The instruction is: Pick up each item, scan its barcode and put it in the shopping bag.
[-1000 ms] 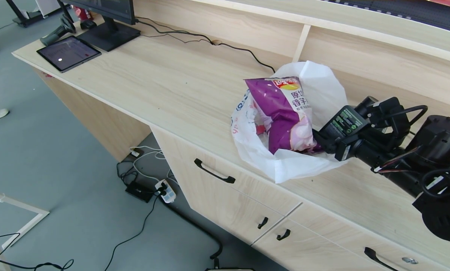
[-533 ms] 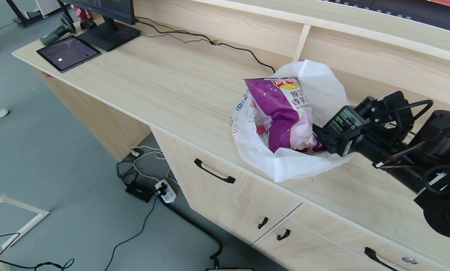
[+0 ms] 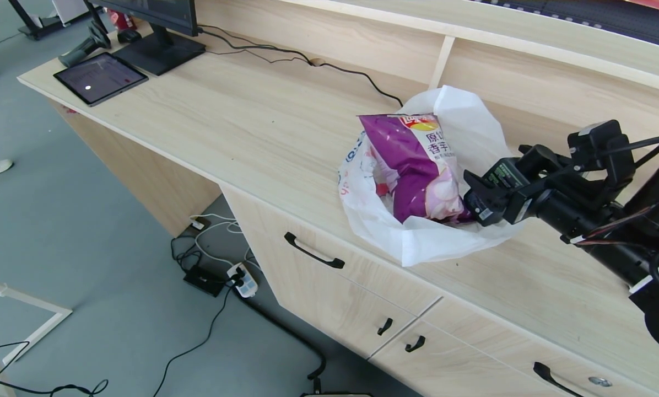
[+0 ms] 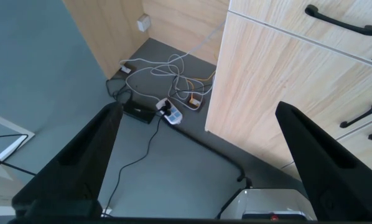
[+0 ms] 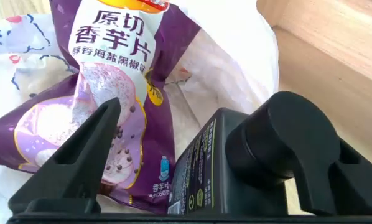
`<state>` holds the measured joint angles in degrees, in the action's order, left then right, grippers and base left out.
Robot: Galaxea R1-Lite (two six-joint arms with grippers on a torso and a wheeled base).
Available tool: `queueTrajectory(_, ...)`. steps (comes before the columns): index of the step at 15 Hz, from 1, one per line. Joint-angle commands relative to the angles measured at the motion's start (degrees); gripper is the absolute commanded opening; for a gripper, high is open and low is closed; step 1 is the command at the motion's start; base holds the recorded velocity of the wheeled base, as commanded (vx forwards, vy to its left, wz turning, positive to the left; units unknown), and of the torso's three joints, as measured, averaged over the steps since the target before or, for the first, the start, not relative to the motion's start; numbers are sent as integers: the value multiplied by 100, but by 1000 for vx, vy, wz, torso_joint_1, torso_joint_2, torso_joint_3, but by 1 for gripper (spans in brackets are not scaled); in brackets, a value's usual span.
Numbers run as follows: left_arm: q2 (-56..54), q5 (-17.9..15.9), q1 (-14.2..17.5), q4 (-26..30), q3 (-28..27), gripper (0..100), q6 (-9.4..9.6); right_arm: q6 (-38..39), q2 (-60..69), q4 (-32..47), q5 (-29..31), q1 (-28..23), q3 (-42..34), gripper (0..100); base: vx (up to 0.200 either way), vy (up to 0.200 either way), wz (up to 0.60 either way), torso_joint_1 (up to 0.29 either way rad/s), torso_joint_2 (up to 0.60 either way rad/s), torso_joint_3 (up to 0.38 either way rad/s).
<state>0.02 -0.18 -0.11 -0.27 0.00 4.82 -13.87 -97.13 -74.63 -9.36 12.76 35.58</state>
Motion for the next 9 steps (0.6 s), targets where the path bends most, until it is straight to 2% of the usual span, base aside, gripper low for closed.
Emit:
queueTrajectory(1,-2,1,2,0,0,100,2,-10,125,-16,57,95,-34,100,0,0,0,0,0,0)
queueTrajectory(9,-2,1,-7,-8,0,100,2,-239,-25,-148,330,675,-192,100,0,0,0,0,0,0)
